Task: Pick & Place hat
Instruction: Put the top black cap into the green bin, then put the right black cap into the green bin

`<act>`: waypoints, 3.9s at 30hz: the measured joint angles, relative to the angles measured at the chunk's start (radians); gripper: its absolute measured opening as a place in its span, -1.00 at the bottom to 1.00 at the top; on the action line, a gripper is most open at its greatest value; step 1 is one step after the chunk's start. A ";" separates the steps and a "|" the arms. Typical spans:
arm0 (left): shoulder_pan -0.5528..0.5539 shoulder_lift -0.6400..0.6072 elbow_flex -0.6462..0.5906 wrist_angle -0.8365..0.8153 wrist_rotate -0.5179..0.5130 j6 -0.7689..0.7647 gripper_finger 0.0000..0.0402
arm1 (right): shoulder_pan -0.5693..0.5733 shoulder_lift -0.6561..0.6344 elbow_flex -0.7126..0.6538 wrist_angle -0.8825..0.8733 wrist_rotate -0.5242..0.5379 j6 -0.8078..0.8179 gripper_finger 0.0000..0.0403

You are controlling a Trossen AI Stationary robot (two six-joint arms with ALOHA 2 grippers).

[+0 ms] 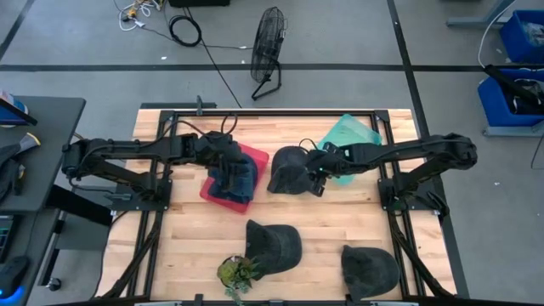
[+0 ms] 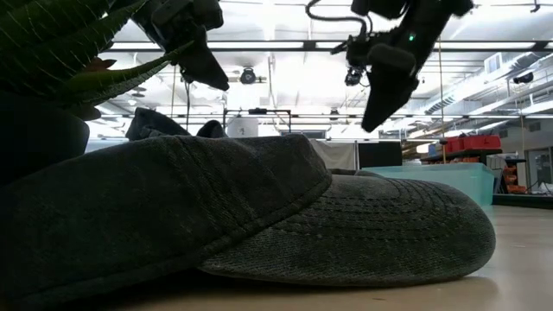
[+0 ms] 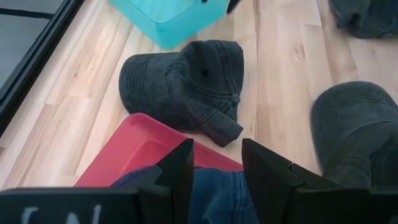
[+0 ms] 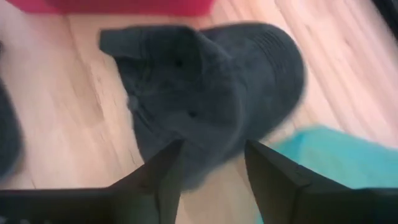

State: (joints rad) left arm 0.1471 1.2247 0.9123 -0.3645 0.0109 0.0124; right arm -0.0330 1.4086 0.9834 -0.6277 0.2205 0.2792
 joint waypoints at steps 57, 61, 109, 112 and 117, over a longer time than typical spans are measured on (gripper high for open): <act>0.000 0.000 0.000 -0.008 -0.002 0.001 -0.30 | -0.123 -0.187 0.106 -0.786 0.536 0.919 -0.96; 0.000 0.000 0.000 -0.008 -0.002 0.001 -0.30 | -0.143 -0.187 -0.030 -0.636 0.523 0.967 -0.96; 0.000 0.000 0.000 -0.007 -0.003 -0.001 -0.30 | -0.033 -0.183 0.297 -0.927 -0.498 0.725 -0.30; 0.000 0.000 0.000 -0.007 -0.003 -0.001 -0.30 | 0.071 -0.181 0.253 -0.934 -0.541 0.819 -0.30; 0.000 0.000 0.000 -0.010 -0.003 -0.003 -0.30 | 0.212 -0.182 0.130 -0.815 -0.677 0.951 -0.30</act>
State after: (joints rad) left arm 0.1474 1.2247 0.9123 -0.3750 0.0082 0.0094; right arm 0.1791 1.2270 1.1133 -1.4425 -0.4569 1.2297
